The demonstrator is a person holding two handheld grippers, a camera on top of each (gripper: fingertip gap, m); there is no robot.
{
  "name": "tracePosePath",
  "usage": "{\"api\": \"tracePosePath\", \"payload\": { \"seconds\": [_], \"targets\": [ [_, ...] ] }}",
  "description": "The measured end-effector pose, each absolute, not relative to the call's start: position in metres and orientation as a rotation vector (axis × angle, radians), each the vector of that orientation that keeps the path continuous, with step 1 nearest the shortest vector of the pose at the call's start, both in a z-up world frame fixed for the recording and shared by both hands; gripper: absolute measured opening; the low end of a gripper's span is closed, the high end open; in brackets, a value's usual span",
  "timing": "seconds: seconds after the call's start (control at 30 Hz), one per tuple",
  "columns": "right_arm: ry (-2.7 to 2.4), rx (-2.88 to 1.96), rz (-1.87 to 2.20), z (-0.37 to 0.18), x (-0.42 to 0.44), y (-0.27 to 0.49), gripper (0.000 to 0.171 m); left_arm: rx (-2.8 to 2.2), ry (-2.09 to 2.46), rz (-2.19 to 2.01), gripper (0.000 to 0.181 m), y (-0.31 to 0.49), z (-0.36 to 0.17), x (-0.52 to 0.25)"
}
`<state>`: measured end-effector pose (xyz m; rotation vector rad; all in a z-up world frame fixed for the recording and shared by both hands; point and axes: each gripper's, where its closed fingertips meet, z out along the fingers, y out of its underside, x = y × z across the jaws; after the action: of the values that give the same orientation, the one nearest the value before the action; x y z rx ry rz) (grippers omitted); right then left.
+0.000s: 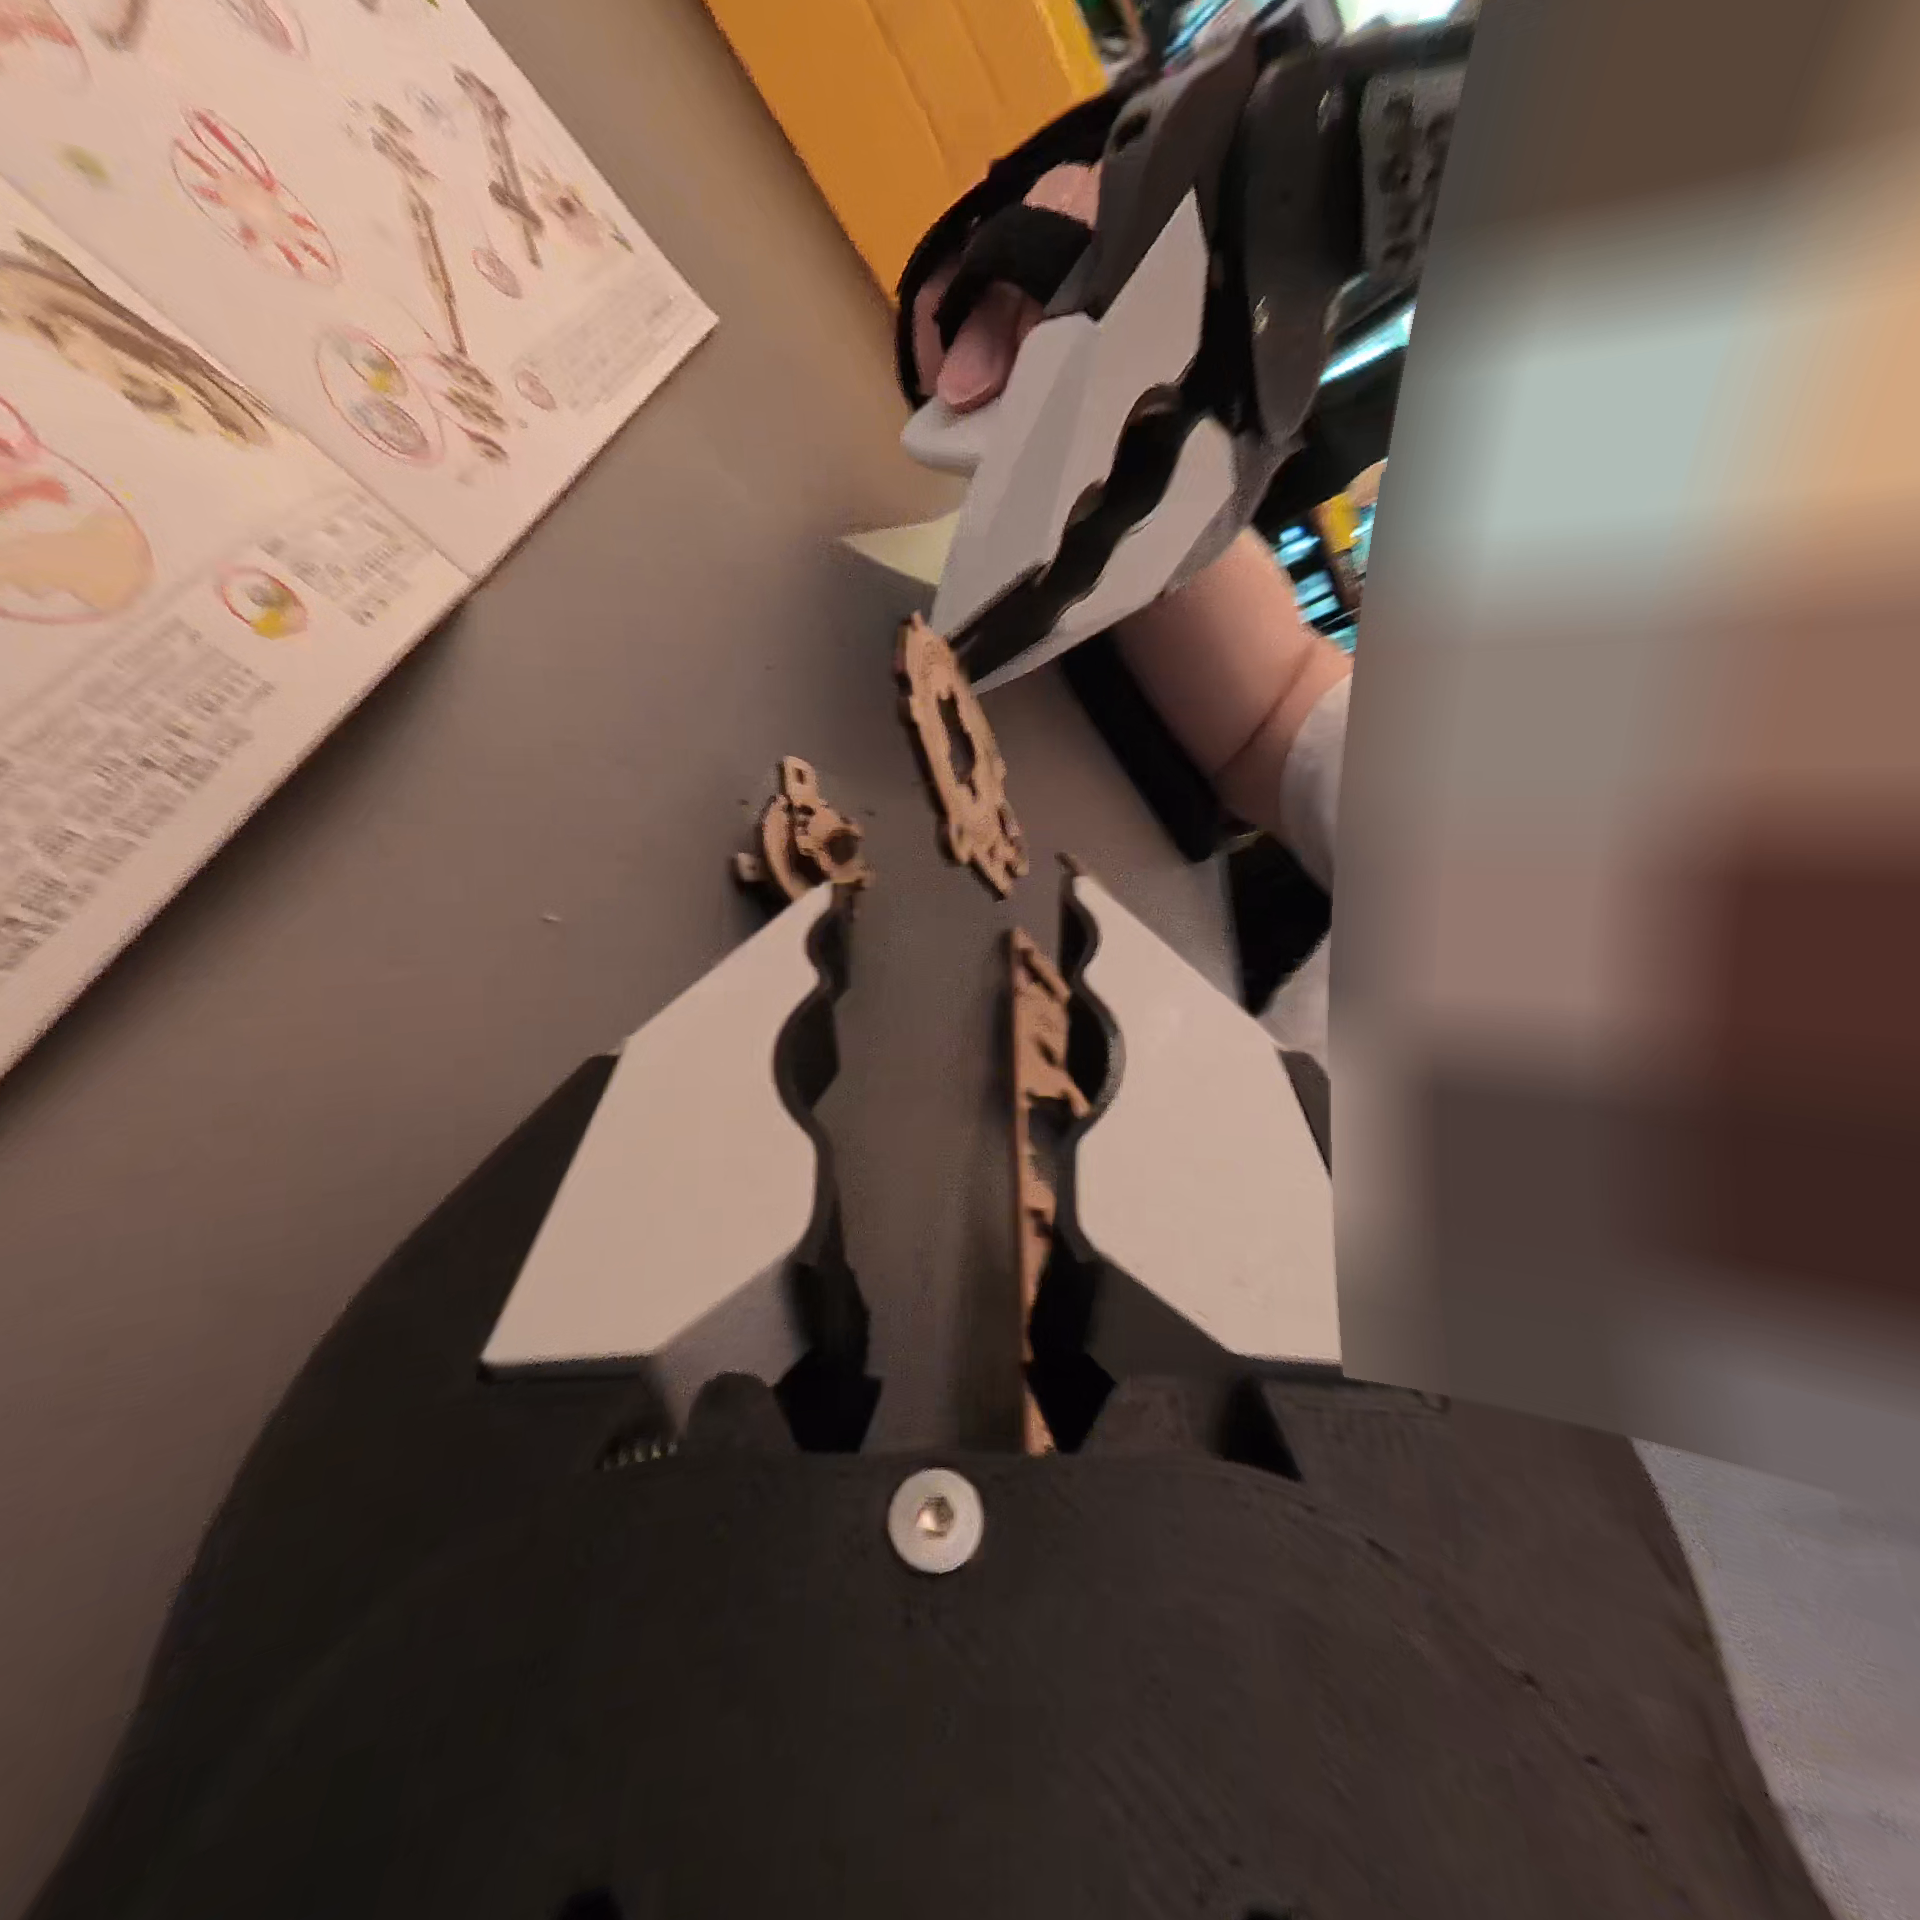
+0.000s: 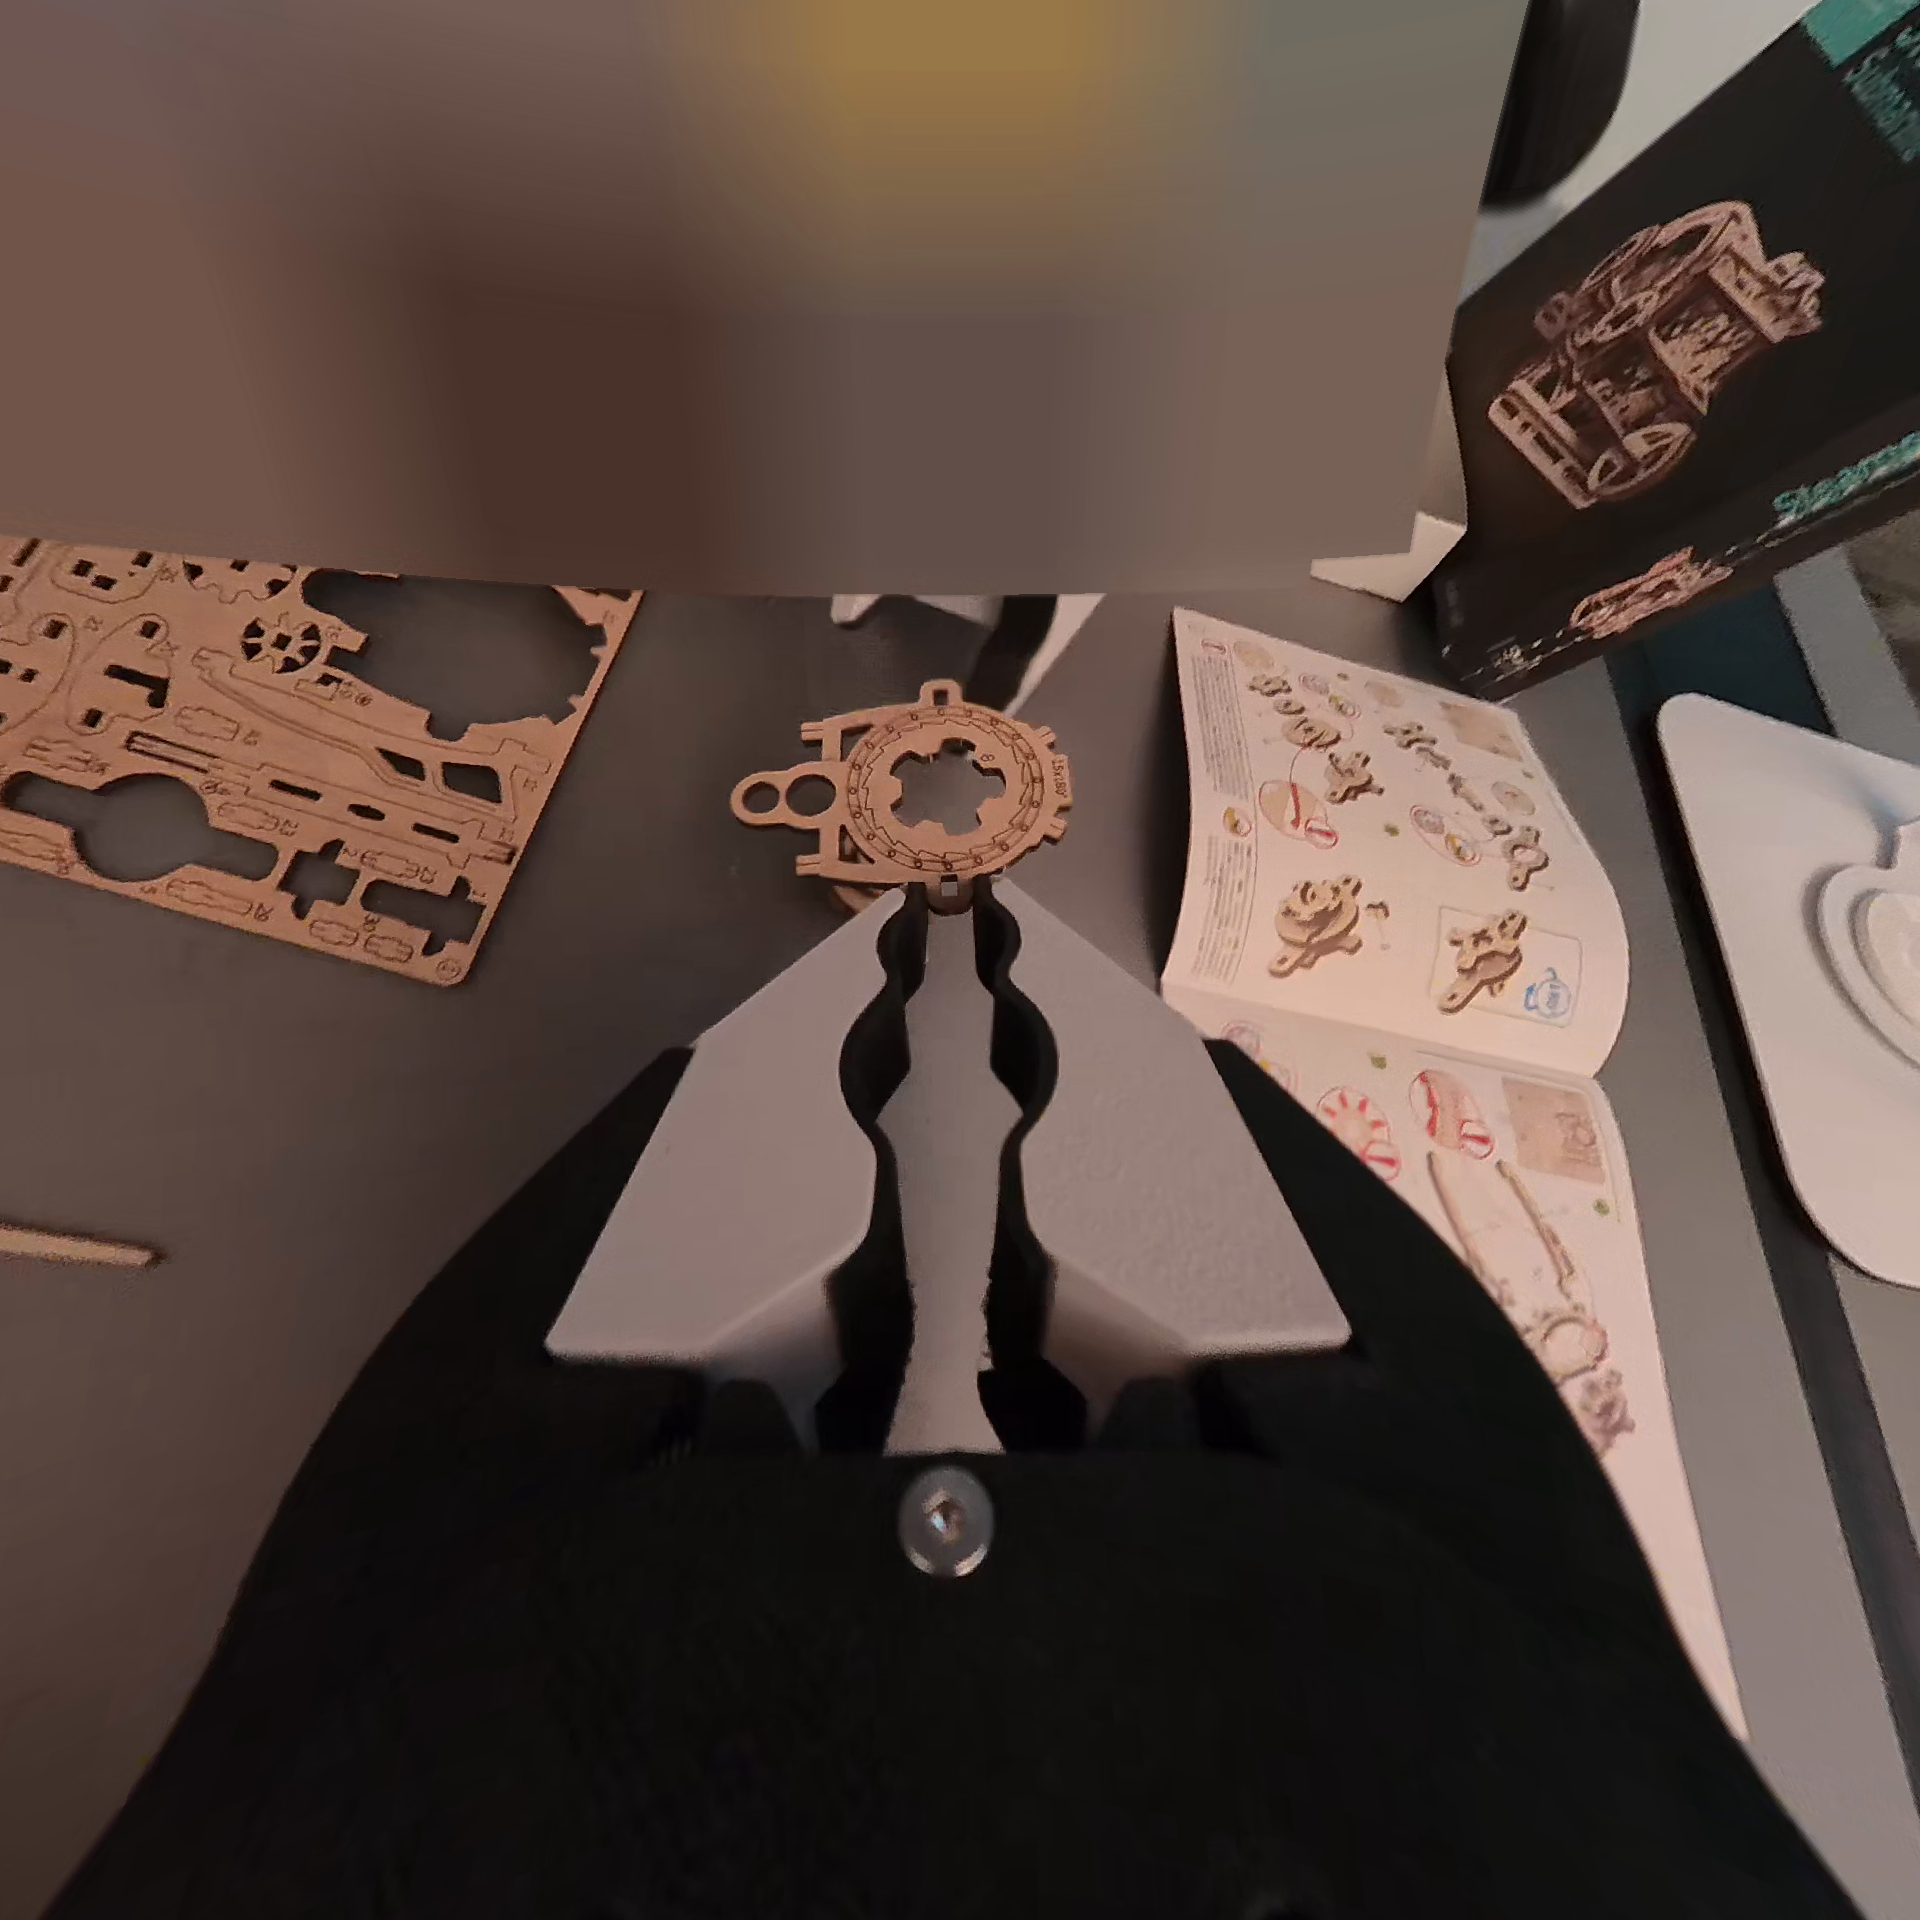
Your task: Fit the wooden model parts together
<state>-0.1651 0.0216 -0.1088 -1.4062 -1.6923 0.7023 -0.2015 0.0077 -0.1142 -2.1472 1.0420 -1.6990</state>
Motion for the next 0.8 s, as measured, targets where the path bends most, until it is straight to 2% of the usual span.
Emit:
{"api": "tracePosePath", "payload": {
  "seconds": [0.17, 0.33, 0.47, 0.8],
  "targets": [
    [-1.695, -1.472, 0.736, -0.108, -0.145, 0.026, 0.008, -2.133, 1.207, -1.296, 0.074, 0.02, -0.138, -0.205],
    [-1.656, -1.493, 0.762, -0.105, -0.138, 0.033, 0.008, -2.14, 1.244, -1.277, 0.078, 0.011, -0.141, -0.2],
    [-1.649, -1.495, 0.76, -0.106, -0.138, 0.037, 0.008, -2.117, 1.278, -1.083, 0.073, 0.018, -0.147, -0.201],
    [-1.62, -1.506, 0.74, -0.106, -0.133, 0.048, 0.008, -2.038, 1.384, -0.738, 0.077, 0.021, -0.159, -0.197]
  ]
}}
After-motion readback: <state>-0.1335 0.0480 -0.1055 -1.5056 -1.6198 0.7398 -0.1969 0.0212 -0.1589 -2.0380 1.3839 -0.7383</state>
